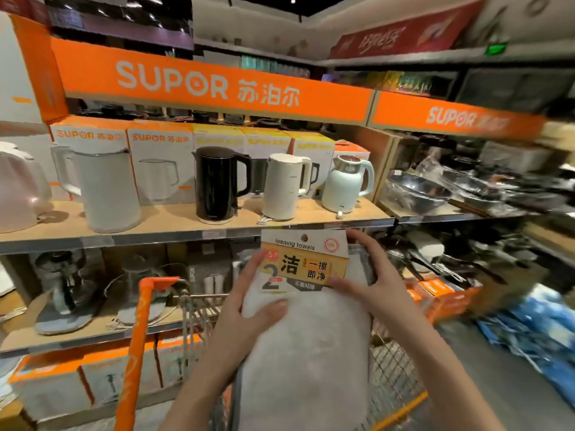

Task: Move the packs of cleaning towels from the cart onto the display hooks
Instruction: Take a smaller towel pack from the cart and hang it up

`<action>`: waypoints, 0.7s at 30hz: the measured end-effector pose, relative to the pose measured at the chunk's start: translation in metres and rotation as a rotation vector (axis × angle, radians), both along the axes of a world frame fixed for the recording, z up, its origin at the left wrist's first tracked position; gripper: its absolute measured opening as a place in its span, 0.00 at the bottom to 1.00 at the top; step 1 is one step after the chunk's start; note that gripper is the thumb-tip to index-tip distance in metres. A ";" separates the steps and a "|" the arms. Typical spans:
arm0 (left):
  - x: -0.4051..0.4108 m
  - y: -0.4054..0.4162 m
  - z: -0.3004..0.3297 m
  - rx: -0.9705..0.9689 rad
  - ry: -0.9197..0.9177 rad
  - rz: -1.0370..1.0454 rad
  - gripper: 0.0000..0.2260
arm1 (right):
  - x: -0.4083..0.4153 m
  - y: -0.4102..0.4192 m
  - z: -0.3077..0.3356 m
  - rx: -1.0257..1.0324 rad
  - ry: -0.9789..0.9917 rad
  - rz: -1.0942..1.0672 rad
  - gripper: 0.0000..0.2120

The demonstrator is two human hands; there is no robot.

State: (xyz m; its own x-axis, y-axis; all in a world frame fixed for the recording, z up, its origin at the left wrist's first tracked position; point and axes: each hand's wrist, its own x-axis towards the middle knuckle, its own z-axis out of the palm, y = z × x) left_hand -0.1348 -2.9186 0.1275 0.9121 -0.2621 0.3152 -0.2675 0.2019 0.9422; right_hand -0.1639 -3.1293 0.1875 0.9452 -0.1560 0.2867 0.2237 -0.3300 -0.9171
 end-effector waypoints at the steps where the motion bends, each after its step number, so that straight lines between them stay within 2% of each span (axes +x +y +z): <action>1: -0.001 -0.004 -0.001 -0.008 -0.004 -0.032 0.30 | -0.009 -0.002 0.001 -0.040 0.002 -0.038 0.34; 4: -0.002 -0.014 -0.004 -0.010 0.006 -0.160 0.31 | -0.035 -0.002 0.004 -0.132 0.025 -0.158 0.36; 8: -0.002 -0.014 -0.011 0.009 0.026 -0.318 0.31 | -0.070 0.014 0.001 -0.152 0.022 -0.345 0.36; 13: -0.012 -0.003 -0.024 0.042 0.047 -0.523 0.33 | -0.117 0.053 -0.019 0.108 -0.040 -0.514 0.32; 17: -0.034 -0.003 -0.033 0.082 0.030 -0.666 0.32 | -0.165 0.084 -0.027 0.209 -0.030 -0.708 0.23; 21: -0.073 -0.012 -0.037 0.070 0.052 -0.818 0.32 | -0.218 0.113 -0.030 0.044 0.061 -1.065 0.19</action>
